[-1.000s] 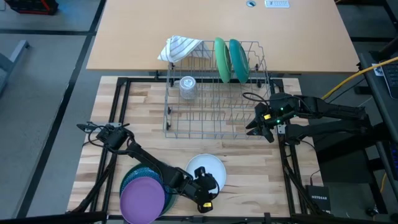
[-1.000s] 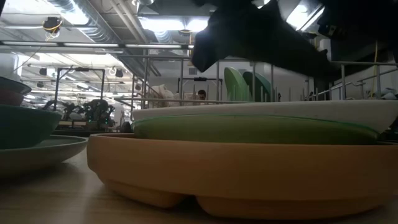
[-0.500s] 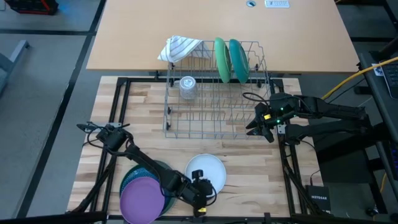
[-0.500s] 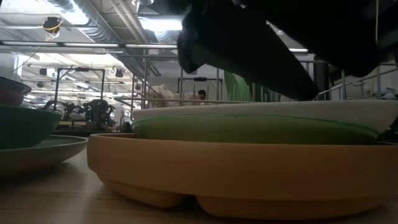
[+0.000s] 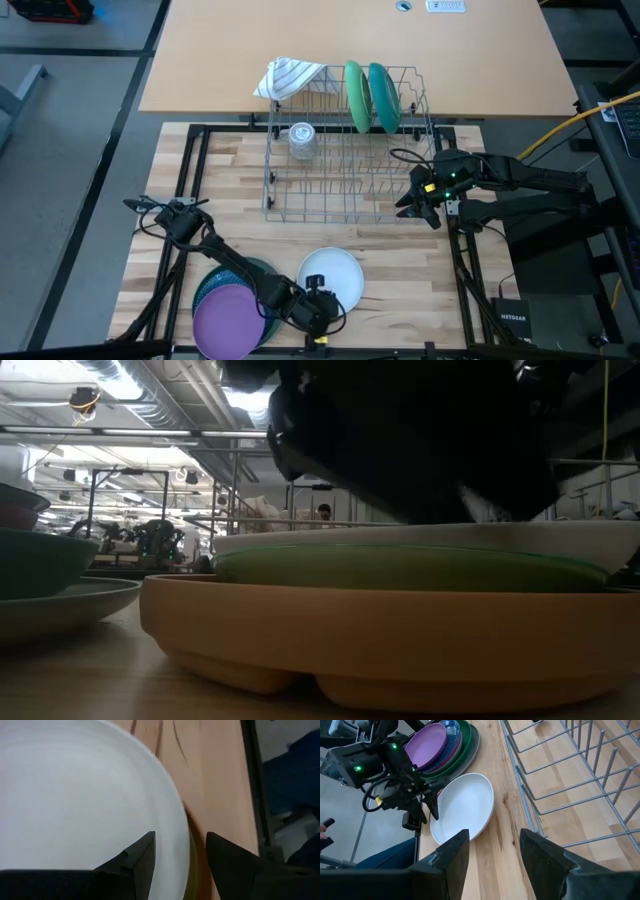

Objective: Sort dishes
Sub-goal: Put the white plate in the dishwasher rack

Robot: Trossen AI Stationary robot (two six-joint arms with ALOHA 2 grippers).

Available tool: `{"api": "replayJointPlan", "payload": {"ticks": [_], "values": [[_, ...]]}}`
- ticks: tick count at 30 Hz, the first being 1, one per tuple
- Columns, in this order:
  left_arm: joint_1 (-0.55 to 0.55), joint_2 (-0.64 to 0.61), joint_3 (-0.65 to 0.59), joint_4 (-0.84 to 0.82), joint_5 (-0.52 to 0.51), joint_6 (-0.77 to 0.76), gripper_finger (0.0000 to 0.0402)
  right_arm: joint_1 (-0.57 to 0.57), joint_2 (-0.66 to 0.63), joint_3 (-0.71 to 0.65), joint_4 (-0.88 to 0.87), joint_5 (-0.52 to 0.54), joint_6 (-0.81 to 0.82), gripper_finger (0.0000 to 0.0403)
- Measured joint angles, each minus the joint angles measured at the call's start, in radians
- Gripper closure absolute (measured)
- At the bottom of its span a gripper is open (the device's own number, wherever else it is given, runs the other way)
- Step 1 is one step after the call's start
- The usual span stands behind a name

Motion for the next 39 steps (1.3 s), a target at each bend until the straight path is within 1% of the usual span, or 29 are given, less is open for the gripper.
{"api": "replayJointPlan", "payload": {"ticks": [11,17,22,26,35,39], "values": [[0.0,0.018,0.0,0.005,0.022,0.057,0.0238,0.0,0.0,0.0,0.0,0.0,0.0,0.0224],[0.004,0.048,0.0,0.006,0.038,0.053,0.0238,0.0,0.0,0.0,-0.001,0.0,0.0,0.0224],[0.005,0.049,0.0,0.007,0.037,0.015,0.024,0.0,0.0,0.0,-0.005,0.0,0.0,0.0224],[0.005,0.048,0.0,0.006,0.037,-0.003,0.0267,0.0,0.0,0.0,-0.005,0.0,0.0,0.0224],[0.002,0.039,0.001,0.004,0.036,-0.045,0.0366,0.0,0.0,0.0,-0.006,0.0,0.0,0.0224],[0.002,0.015,0.001,0.002,0.034,-0.044,0.0392,0.0,0.0,0.0,-0.006,0.0,0.0,0.0224]]}}
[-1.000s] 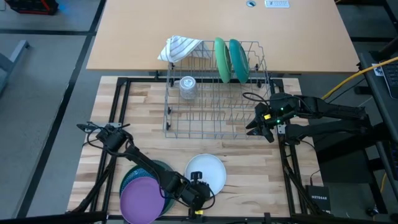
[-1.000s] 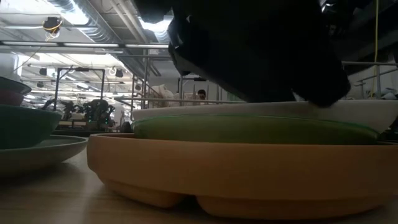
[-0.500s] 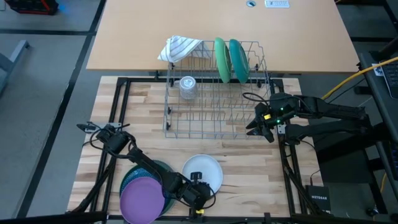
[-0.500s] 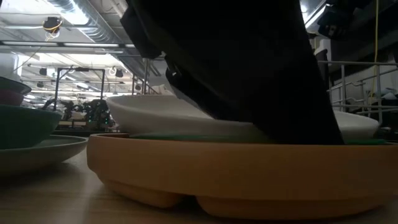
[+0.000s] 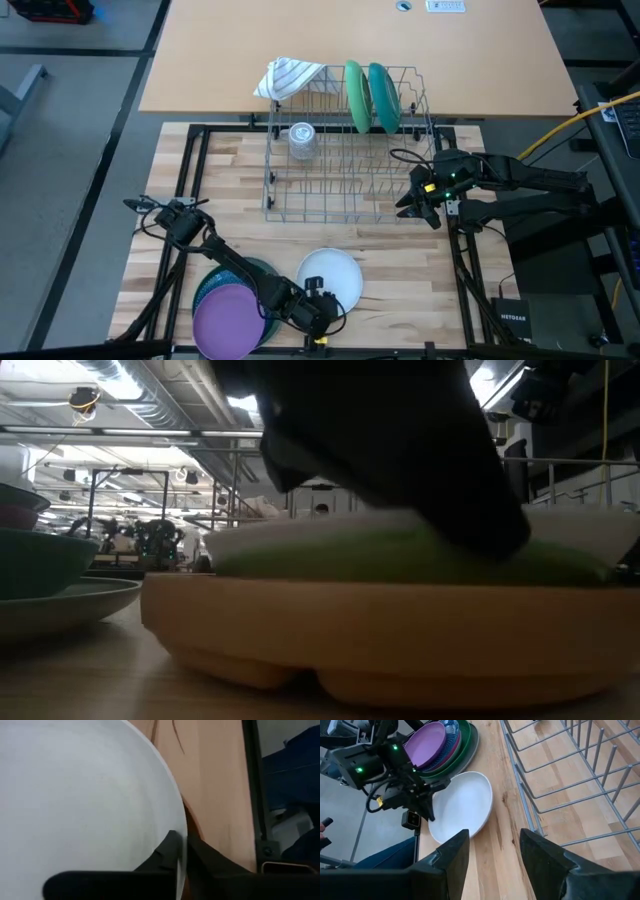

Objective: Sort dishes
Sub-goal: Put the white plate in the dishwasher rack

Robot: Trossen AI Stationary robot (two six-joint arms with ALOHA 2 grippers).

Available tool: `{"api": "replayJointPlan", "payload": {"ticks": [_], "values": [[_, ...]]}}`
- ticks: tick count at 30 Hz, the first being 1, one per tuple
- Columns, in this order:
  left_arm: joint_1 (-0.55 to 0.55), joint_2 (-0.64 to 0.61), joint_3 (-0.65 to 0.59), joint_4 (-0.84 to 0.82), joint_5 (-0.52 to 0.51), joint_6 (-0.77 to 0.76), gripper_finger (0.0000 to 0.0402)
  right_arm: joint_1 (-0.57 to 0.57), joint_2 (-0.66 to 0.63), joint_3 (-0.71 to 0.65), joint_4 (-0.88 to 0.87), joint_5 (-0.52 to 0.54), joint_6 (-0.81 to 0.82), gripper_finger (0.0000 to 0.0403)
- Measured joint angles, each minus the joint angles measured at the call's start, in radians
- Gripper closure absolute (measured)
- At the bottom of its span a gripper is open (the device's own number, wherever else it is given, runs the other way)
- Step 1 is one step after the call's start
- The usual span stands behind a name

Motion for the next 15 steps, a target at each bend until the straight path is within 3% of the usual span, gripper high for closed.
{"api": "replayJointPlan", "payload": {"ticks": [15], "values": [[0.001,-0.03,-0.001,0.023,-0.006,-0.091,0.0401,0.0,0.0,0.0,-0.003,0.0,0.0,0.0224]]}}
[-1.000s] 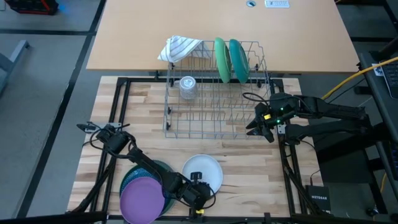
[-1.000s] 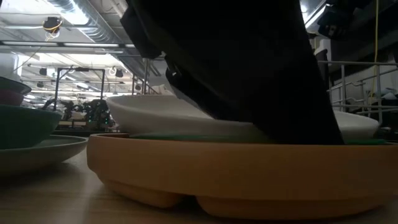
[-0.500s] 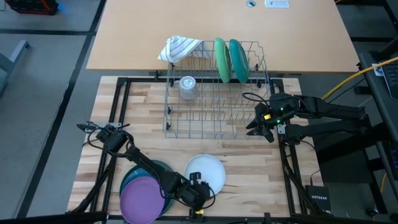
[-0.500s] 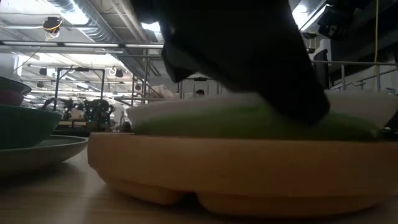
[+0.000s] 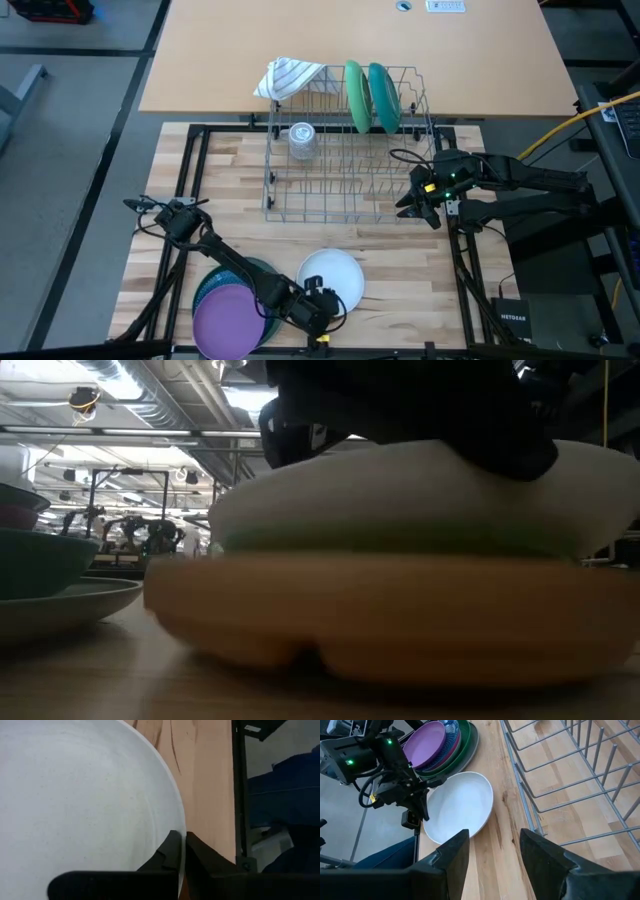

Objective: Sort dishes
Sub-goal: Put the white plate in the dishwasher rack

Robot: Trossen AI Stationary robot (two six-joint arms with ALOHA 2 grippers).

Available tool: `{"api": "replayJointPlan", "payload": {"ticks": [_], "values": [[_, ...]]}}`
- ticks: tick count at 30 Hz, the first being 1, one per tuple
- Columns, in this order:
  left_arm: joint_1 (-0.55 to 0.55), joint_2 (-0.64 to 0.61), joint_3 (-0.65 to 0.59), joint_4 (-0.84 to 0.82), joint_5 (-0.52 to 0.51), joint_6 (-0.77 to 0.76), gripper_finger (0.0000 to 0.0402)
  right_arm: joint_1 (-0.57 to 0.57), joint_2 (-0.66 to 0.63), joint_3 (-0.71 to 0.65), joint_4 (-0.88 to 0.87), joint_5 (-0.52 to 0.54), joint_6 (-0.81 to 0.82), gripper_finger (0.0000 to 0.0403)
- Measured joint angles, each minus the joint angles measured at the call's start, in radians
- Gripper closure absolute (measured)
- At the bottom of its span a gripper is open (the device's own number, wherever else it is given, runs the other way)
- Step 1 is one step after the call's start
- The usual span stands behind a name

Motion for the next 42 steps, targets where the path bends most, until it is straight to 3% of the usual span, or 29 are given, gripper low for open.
{"api": "replayJointPlan", "payload": {"ticks": [8,19,33,42], "values": [[0.0,-0.036,0.0,0.024,-0.103,-0.047,0.0401,0.0,0.0,0.0,0.03,0.004,0.0,0.0224],[-0.005,-0.129,-0.001,0.084,-0.254,-0.041,0.0401,0.0,-0.001,0.0,0.052,0.14,-0.001,0.0224],[-0.014,-0.168,-0.001,0.333,-0.342,-0.011,0.0401,0.0,-0.047,0.0,0.13,0.151,-0.083,0.0224],[-0.019,-0.248,-0.001,0.358,-0.595,-0.008,0.0401,0.0,-0.156,-0.001,0.169,0.225,-0.177,0.0224]]}}
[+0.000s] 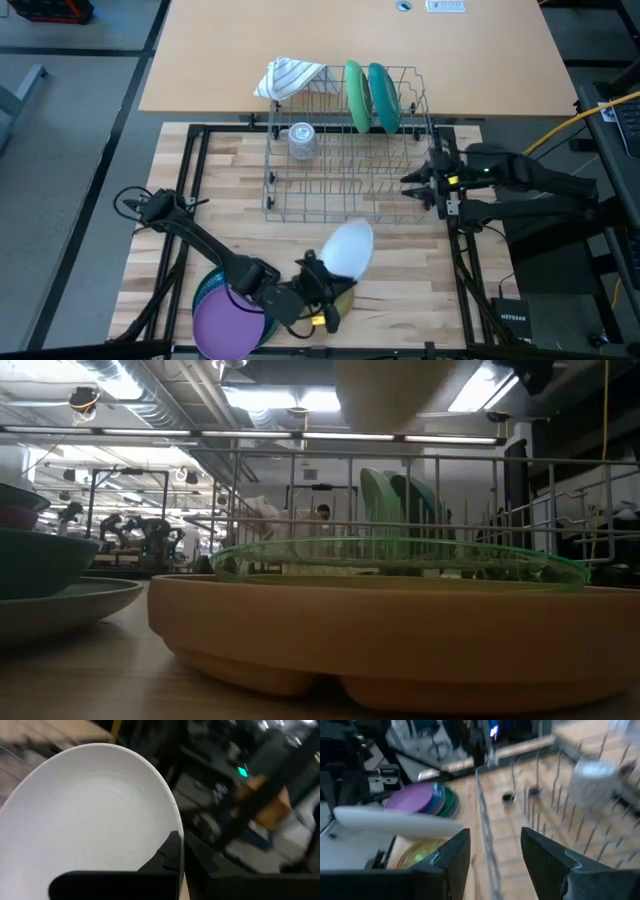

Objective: Sort dishes
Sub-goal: Put the white plate in the dishwasher rack

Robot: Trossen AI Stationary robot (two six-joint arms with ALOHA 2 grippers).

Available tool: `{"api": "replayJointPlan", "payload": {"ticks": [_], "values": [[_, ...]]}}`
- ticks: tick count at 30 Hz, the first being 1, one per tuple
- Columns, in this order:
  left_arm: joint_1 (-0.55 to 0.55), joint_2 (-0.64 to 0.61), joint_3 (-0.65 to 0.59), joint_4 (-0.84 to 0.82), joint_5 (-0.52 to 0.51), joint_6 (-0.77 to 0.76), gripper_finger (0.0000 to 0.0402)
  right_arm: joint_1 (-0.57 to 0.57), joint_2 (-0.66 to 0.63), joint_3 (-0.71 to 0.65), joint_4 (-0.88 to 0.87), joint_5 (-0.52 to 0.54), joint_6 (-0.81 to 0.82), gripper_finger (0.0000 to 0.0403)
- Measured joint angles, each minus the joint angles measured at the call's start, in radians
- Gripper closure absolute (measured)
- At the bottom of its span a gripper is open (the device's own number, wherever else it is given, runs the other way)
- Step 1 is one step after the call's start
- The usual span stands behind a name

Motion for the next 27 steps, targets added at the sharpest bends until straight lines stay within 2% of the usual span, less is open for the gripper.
{"api": "replayJointPlan", "payload": {"ticks": [4,7,13,17,21,27], "values": [[0.004,-0.048,0.0,0.019,-0.127,0.067,0.0401,0.0,-0.051,0.0,0.057,0.029,-0.018,0.0224],[0.019,-0.083,0.0,0.047,-0.176,0.149,0.0401,0.0,-0.074,0.001,0.091,0.047,-0.033,0.0224],[0.084,-0.127,0.002,0.122,-0.196,0.264,0.0401,0.0,-0.069,0.002,0.093,0.119,-0.036,0.0224],[0.15,-0.128,0.001,0.143,-0.19,0.273,0.0401,0.0,-0.049,0.002,0.085,0.175,-0.064,0.0224],[0.222,-0.129,-0.023,0.158,-0.137,0.221,0.0401,0.0,-0.039,0.002,0.082,0.186,-0.099,0.0224],[0.345,-0.129,-0.103,0.192,0.051,0.095,0.0401,0.0,-0.04,0.002,0.081,0.186,-0.112,0.0224]]}}
